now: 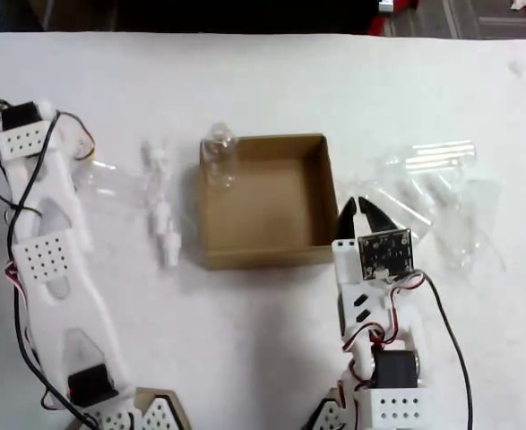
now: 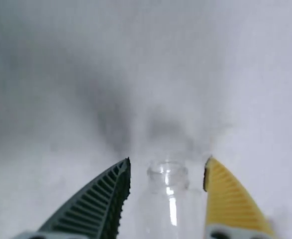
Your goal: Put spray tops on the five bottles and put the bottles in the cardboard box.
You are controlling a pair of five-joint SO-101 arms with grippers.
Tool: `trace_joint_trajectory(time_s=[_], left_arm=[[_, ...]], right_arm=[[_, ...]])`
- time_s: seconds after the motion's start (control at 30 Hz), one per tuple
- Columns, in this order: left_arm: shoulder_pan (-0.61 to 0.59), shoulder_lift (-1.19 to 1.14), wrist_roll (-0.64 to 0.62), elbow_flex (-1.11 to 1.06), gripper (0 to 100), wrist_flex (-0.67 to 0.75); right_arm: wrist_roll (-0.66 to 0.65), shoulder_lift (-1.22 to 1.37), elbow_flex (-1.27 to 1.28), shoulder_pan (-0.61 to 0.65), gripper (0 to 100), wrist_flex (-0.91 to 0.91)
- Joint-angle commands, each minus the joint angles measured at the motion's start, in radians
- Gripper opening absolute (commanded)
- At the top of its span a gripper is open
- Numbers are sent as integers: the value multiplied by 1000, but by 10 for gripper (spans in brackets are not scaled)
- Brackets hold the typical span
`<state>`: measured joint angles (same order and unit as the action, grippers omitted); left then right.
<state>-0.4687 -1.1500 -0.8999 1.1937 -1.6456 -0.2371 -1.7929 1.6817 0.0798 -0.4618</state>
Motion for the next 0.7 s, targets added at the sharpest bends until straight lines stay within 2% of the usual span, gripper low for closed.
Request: trace_joint_trajectory(time_s=[0.0,0.3,0.4,0.67], left_arm=[[1,5,-12,55,226,31],[-10,7,-11,63,225,-37],[-24,-4,-11,144,225,-72],[-28,-5,-8,164,207,-71]], right_arm=[[2,-1,9,5,18,-1],[2,-1,9,5,18,1],[2,-1,9,5,18,1],[2,-1,9,5,18,1]])
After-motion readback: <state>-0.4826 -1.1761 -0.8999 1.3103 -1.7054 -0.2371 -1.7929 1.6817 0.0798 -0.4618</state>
